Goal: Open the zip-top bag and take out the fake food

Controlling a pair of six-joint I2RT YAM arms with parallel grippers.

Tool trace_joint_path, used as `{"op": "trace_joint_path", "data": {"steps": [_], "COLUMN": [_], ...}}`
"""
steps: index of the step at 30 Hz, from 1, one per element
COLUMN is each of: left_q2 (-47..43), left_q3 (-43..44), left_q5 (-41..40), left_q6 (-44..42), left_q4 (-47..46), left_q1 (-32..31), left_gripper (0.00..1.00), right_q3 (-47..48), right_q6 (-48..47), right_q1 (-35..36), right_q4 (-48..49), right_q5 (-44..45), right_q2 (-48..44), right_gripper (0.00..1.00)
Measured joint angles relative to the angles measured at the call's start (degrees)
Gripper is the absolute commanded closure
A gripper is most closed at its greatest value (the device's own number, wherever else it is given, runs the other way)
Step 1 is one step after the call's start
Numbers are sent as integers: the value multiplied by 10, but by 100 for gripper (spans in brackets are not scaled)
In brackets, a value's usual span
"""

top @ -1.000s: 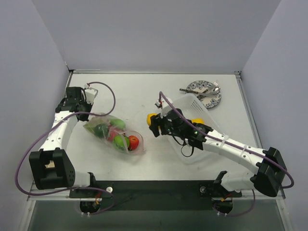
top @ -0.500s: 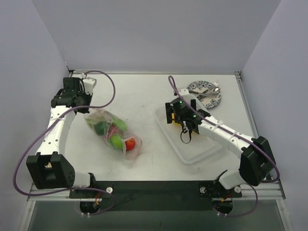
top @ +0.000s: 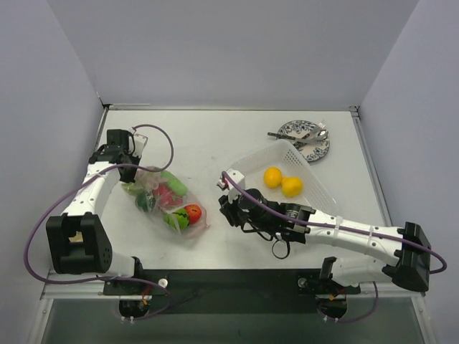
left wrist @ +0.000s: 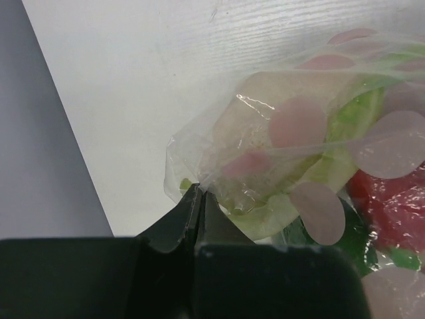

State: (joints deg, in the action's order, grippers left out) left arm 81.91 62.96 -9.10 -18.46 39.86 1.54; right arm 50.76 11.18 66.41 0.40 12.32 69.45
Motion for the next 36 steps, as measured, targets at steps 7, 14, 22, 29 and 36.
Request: {"op": "trace_joint_path", "data": {"steps": [7,14,22,29,36], "left_q2": [2,2,-1,-2,-3], "left_q3": [0,0,0,0,-1], "left_q5": [-10,-15,-24,-22,-20], "left_q6": [-1,0,-2,-3,-3], "left_q4": [-8,-8,-9,-9,-9], "left_q1": [-6,-10,-26,-26,-26], "left_gripper": [100,100,100,100,100], "right_q3": [16,91,175,227,274], "right_q6": [4,-7,-12,-26,-49], "right_q1": [12,15,3,0,14], "right_q4": [60,72,72,76,79], "right_q5": [-119,-172,-171,-157,-157], "right_q2": [82,234,322,373,408], "right_gripper": [47,25,18,17,14]}}
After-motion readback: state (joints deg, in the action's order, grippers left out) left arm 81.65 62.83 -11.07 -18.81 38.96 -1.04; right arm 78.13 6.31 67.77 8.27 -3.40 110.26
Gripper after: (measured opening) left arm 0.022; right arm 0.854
